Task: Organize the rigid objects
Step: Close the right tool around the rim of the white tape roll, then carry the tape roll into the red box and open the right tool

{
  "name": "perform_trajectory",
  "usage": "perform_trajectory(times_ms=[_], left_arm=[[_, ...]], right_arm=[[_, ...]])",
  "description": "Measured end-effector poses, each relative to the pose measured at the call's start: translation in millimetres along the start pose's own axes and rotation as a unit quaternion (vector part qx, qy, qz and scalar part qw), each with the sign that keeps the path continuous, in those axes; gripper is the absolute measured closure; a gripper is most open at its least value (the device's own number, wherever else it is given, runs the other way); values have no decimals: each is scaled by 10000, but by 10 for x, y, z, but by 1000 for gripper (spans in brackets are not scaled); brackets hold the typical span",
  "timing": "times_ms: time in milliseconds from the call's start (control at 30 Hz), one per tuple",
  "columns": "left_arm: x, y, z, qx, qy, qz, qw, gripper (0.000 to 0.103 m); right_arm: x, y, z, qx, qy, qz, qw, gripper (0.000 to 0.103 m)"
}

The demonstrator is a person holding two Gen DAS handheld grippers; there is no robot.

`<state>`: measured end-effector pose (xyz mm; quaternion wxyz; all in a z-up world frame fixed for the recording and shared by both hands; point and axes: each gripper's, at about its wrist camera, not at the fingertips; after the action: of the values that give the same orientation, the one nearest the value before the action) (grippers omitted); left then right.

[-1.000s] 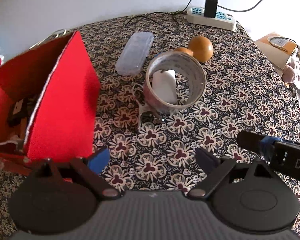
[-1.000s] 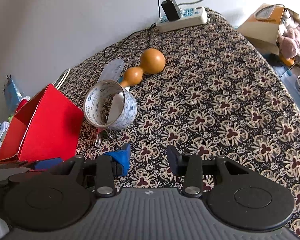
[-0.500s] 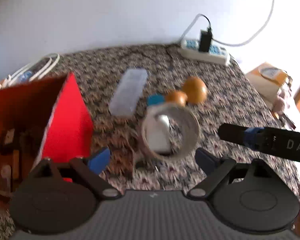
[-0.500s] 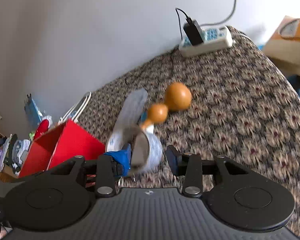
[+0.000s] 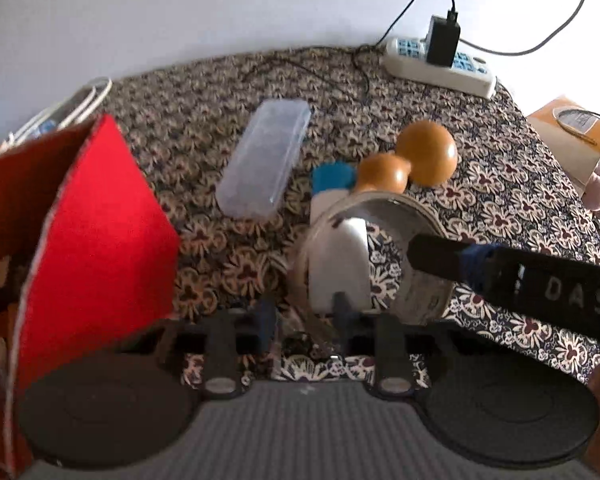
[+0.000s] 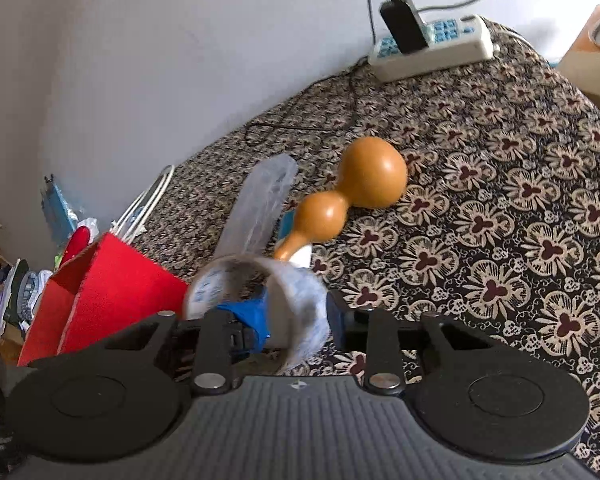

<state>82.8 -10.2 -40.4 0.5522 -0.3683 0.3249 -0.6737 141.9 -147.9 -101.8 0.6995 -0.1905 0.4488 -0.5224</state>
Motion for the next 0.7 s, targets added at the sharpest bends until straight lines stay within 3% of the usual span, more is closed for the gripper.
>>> perform_trajectory(times_ms=[100, 467, 700], left_arm=[[10, -25, -4, 53, -48, -83, 9999, 84], [172, -362, -219, 391, 264, 10, 9989, 87], [189, -771, -364, 819, 556, -72, 9951, 87]], right_arm=[[79, 89, -39, -17, 123, 115, 9999, 103], [-59, -367, -199, 251, -118, 128, 9995, 103], [-474, -805, -273, 901, -586, -36, 9942, 103]])
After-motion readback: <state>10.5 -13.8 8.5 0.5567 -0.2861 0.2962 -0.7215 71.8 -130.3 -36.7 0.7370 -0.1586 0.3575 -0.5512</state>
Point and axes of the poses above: each gripper's, at about its wrist camera, not at the fingertips, and y roughly the way its jaws point, x to its right, z to its top, and after that the axes turned 5 degrees about -z, right-handed
